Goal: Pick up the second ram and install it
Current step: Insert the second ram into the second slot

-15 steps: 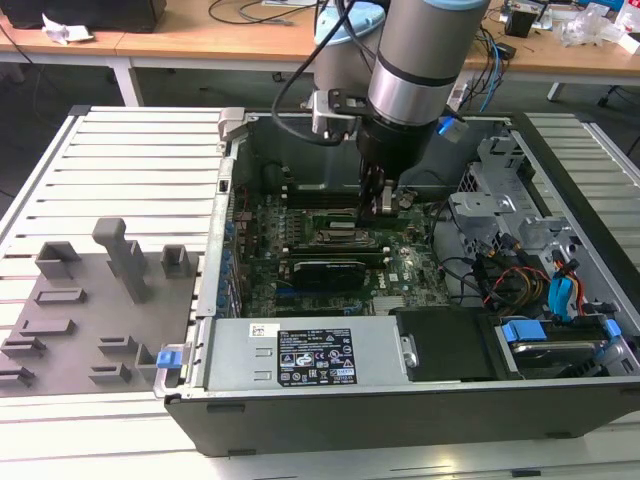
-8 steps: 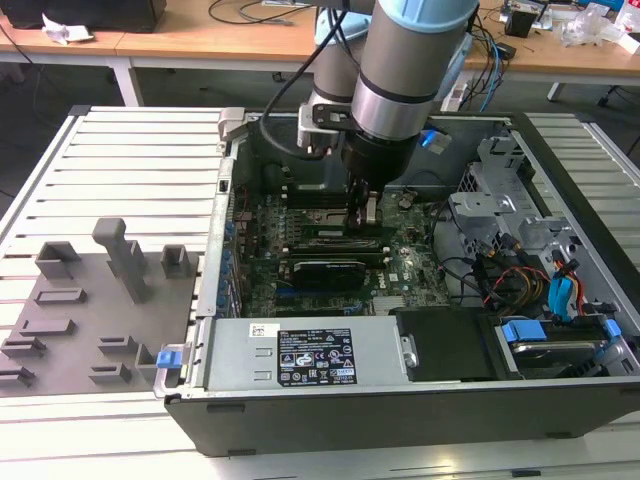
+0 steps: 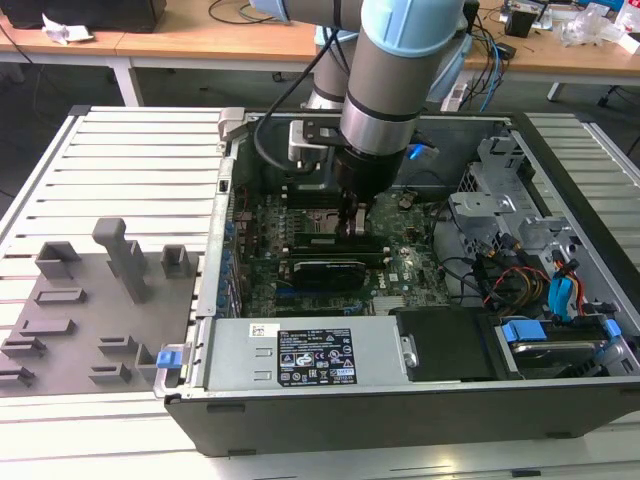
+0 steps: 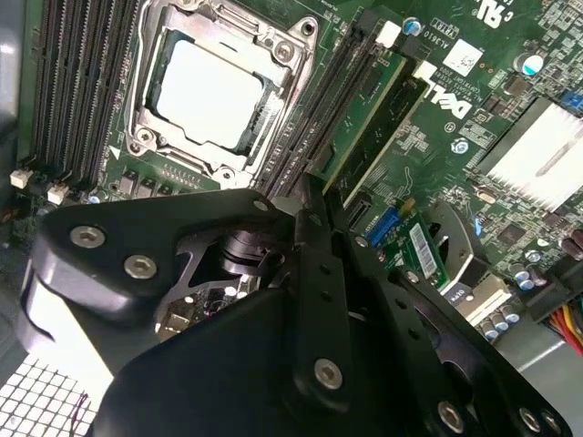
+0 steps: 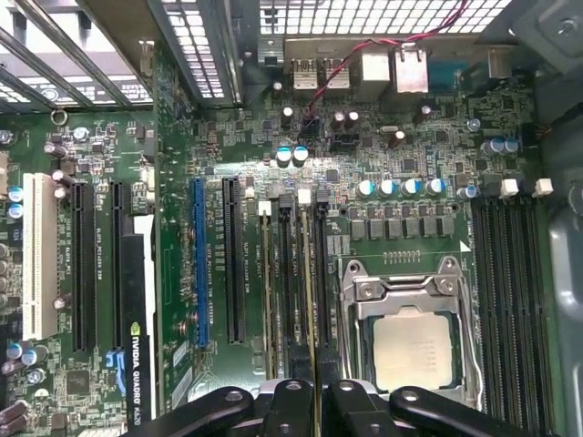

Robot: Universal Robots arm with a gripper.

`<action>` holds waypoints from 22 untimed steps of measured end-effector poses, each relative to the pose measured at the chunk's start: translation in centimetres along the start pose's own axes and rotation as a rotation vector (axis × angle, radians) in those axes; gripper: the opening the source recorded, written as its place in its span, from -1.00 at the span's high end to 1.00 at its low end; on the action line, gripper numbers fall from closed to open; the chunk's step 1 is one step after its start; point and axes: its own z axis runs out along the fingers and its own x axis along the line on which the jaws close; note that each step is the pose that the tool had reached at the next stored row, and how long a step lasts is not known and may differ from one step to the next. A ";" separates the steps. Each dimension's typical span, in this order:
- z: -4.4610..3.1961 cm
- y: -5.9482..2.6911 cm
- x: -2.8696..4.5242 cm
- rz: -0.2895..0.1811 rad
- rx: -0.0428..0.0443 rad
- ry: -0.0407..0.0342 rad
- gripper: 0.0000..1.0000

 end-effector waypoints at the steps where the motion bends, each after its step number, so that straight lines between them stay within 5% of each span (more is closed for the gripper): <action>1: 0.07 0.01 0.00 0.000 0.0000 0.0001 0.73; 22: 1.20 0.08 0.04 0.005 0.0001 -0.0002 0.73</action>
